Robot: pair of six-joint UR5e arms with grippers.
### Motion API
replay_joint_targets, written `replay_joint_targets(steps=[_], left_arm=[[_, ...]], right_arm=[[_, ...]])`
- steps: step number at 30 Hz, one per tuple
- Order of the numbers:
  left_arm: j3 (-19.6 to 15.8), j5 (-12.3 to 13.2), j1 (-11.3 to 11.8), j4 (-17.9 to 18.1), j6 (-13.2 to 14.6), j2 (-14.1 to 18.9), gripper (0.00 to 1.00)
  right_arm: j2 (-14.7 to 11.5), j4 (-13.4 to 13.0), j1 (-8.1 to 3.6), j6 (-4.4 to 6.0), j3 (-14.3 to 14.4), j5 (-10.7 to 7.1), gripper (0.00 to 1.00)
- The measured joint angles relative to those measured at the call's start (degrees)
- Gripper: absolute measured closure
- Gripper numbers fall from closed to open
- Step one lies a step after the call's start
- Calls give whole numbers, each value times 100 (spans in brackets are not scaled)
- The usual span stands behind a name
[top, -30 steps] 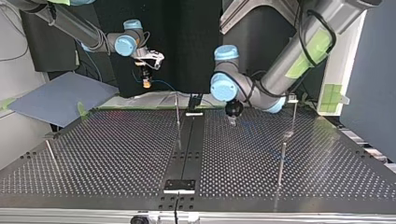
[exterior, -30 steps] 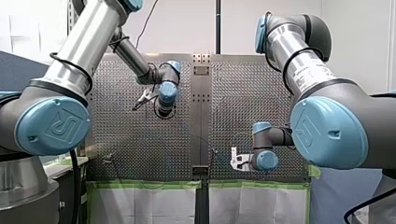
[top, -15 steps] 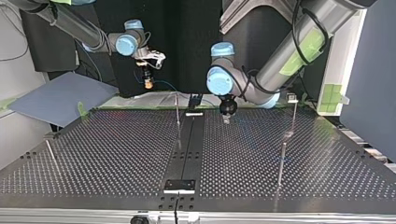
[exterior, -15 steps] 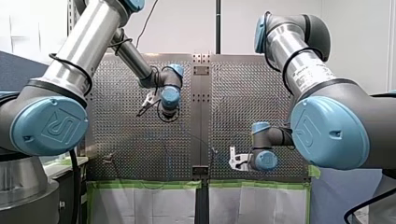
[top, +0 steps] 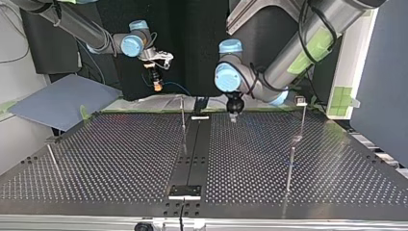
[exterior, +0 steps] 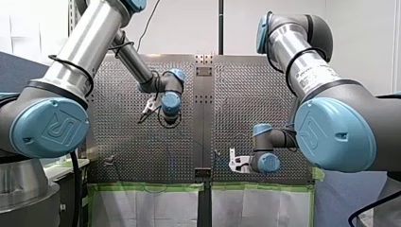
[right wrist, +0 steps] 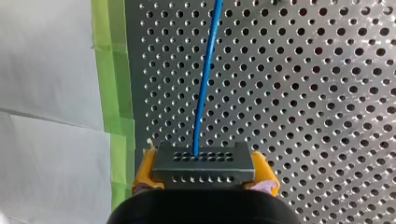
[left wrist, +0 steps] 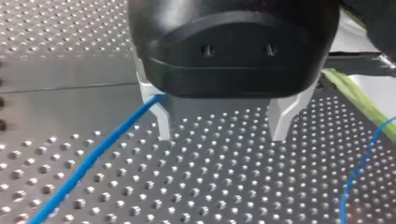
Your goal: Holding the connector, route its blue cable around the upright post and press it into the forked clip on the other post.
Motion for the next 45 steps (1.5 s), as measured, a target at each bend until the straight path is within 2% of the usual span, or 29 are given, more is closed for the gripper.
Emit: replay_joint_targets(steps=[12,21,29,39,45], left_arm=[[-181,23,-63,115,-62,-32,2],[-226,11,-235,268,17,-417,2],[-235,51,-318,375,-84,-810,2],[-237,204,-428,503,-303,-897,2],[-237,320,-499,552,-502,-898,2]], right_arm=[[0,-20,73,-24,-1,-191,100],[0,-22,110,-24,-1,-239,100],[0,-6,126,-24,-1,-240,100],[0,-25,148,-17,-1,-253,100],[0,-54,164,-15,-1,-435,100]])
